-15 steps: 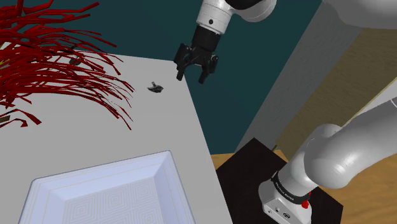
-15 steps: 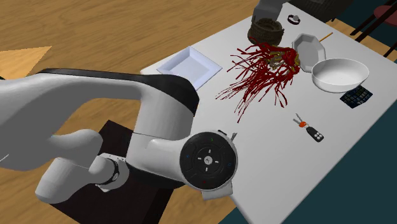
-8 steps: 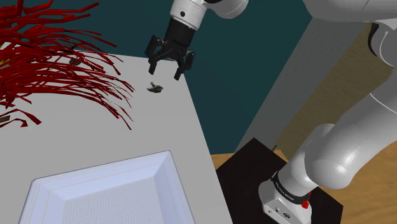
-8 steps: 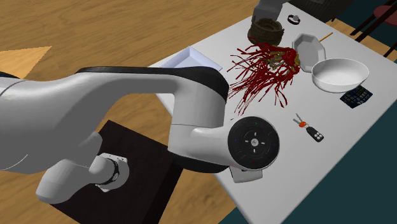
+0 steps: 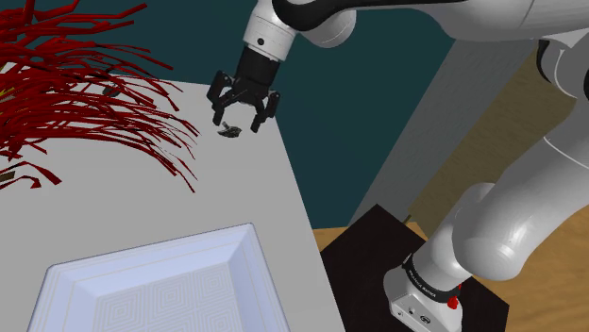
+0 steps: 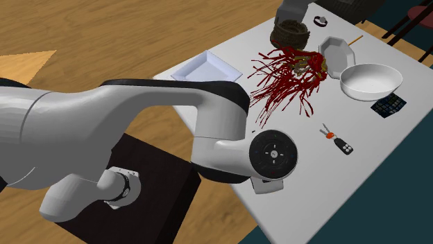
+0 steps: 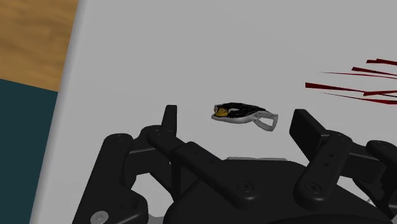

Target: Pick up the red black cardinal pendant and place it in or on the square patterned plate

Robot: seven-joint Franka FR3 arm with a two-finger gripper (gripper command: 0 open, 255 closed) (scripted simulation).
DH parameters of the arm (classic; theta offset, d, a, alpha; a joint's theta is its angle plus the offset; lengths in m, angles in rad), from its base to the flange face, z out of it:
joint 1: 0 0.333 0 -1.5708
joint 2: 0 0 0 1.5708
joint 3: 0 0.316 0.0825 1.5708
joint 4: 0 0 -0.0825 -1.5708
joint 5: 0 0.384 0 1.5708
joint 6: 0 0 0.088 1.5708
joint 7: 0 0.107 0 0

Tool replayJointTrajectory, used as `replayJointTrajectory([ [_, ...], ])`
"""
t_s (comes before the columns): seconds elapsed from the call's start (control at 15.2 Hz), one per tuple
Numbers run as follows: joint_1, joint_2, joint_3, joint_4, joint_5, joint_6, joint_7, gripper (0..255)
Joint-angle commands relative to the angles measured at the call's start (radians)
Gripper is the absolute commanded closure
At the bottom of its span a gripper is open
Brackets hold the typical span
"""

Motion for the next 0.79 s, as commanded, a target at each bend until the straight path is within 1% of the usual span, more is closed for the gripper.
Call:
replayJointTrajectory([
  [0.0, 0.001, 0.002, 0.001, -0.003, 0.000, 0.006, 0.000, 0],
  [0.33, 0.001, 0.002, 0.001, -0.003, 0.000, 0.006, 0.000, 0],
  [0.4, 0.001, 0.002, 0.001, -0.003, 0.000, 0.006, 0.000, 255],
  [0.73, 0.001, 0.002, 0.001, -0.003, 0.000, 0.006, 0.000, 255],
])
